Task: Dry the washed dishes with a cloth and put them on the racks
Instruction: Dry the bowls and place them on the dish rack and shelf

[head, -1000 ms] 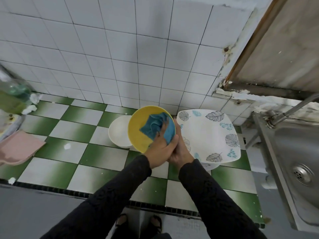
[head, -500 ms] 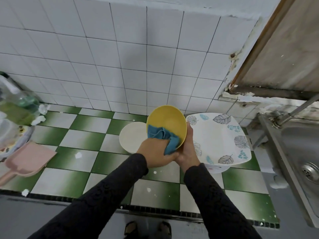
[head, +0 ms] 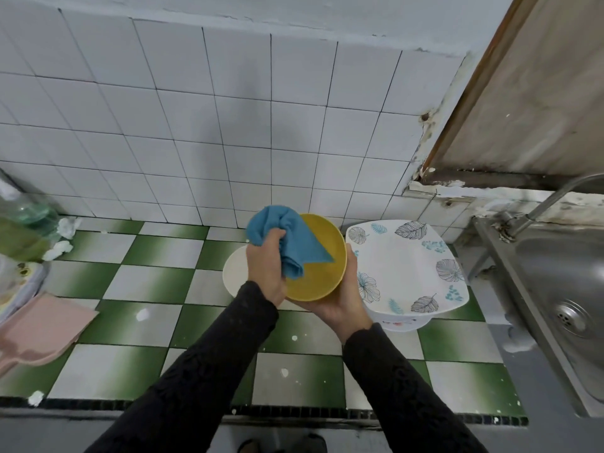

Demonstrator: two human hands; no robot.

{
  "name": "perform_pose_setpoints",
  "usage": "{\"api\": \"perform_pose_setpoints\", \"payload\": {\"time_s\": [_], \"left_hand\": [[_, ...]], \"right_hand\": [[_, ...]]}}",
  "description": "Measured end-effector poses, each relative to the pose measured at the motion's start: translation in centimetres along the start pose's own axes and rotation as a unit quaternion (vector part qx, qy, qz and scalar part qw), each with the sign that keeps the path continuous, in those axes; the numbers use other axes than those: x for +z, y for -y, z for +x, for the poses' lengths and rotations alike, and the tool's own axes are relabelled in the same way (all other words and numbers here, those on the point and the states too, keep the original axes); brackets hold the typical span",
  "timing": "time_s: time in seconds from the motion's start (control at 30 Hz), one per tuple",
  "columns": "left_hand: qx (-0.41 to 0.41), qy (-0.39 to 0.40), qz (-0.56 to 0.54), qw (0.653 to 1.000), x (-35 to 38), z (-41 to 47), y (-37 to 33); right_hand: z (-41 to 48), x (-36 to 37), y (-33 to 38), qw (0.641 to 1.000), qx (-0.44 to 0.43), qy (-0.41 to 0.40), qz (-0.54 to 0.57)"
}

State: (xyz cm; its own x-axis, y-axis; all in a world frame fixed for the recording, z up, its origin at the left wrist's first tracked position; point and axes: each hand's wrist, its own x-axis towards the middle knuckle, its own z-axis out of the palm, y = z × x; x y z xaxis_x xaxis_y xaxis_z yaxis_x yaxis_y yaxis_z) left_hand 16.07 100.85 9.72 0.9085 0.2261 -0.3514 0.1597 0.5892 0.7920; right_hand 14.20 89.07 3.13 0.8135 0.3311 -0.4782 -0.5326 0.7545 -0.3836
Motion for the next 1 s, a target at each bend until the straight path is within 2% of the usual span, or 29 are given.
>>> {"api": "perform_pose_setpoints", "payload": {"time_s": [0.03, 0.1, 0.17, 0.2, 0.27, 0.3, 0.37, 0.43, 0.5, 0.57, 0.63, 0.73, 0.8, 0.87, 0.93, 1.0], "left_hand": [[0.054, -0.021, 0.065, 0.996, -0.5, 0.2, -0.1], [0.157, -0.027, 0.207, 0.965, -1.5, 0.0, 0.2], [0.229, 0.05, 0.34, 0.911, -2.5, 0.1, 0.9], [0.264, 0.111, 0.43, 0.856, -2.9, 0.5, 1.2], [0.328, 0.221, 0.575, 0.716, -3.6, 2.1, 1.9], [0.359, 0.231, 0.619, 0.659, -3.6, 2.8, 1.8], [0.401, 0.215, 0.687, 0.566, -3.6, 3.9, 1.7], [0.399, 0.209, 0.745, 0.491, -3.8, 4.7, 1.5], [0.381, 0.22, 0.769, 0.464, -4.5, 5.5, 1.2], [0.366, 0.267, 0.756, 0.473, -4.8, 5.5, 1.0], [0.316, 0.318, 0.727, 0.52, -4.3, 4.3, 0.8], [0.17, 0.334, 0.687, 0.622, -2.9, 1.7, 1.1], [0.102, 0.33, 0.601, 0.721, -2.2, 0.7, 1.5], [0.053, 0.335, 0.462, 0.82, -1.4, 0.0, 1.7], [0.023, 0.312, 0.335, 0.889, -0.4, -0.8, 2.0], [0.008, 0.259, 0.236, 0.937, 0.6, -0.8, 2.9]], "right_hand": [[-0.1, -0.1, -0.1, 1.0, 0.006, 0.003, 0.006], [0.0, -0.2, -0.4, 1.0, 0.013, 0.008, 0.017], [-0.2, 0.5, -0.8, 0.999, 0.029, 0.014, 0.023], [-0.2, 0.8, -1.1, 0.999, 0.036, 0.008, 0.019], [0.0, 0.9, -1.4, 0.999, 0.045, 0.006, 0.018], [0.0, 0.9, -1.4, 0.998, 0.048, 0.009, 0.029], [0.1, 0.6, -1.0, 0.998, 0.04, 0.001, 0.044], [0.2, 0.6, 0.0, 0.999, 0.02, -0.009, 0.046], [0.2, 0.9, 1.2, 1.0, -0.004, -0.017, 0.024], [0.1, 0.9, 2.1, 0.999, -0.021, -0.022, -0.022], [-0.1, 1.1, 2.7, 0.998, -0.024, -0.023, -0.06], [0.2, 1.9, 2.8, 0.995, -0.037, -0.051, -0.074], [0.7, 2.1, 2.7, 0.991, -0.076, -0.085, -0.063], [0.6, 2.2, 2.4, 0.989, -0.095, -0.098, -0.06], [0.3, 2.4, 1.8, 0.991, -0.082, -0.081, -0.061], [0.2, 3.2, 0.9, 0.987, -0.083, -0.068, -0.121]]}}
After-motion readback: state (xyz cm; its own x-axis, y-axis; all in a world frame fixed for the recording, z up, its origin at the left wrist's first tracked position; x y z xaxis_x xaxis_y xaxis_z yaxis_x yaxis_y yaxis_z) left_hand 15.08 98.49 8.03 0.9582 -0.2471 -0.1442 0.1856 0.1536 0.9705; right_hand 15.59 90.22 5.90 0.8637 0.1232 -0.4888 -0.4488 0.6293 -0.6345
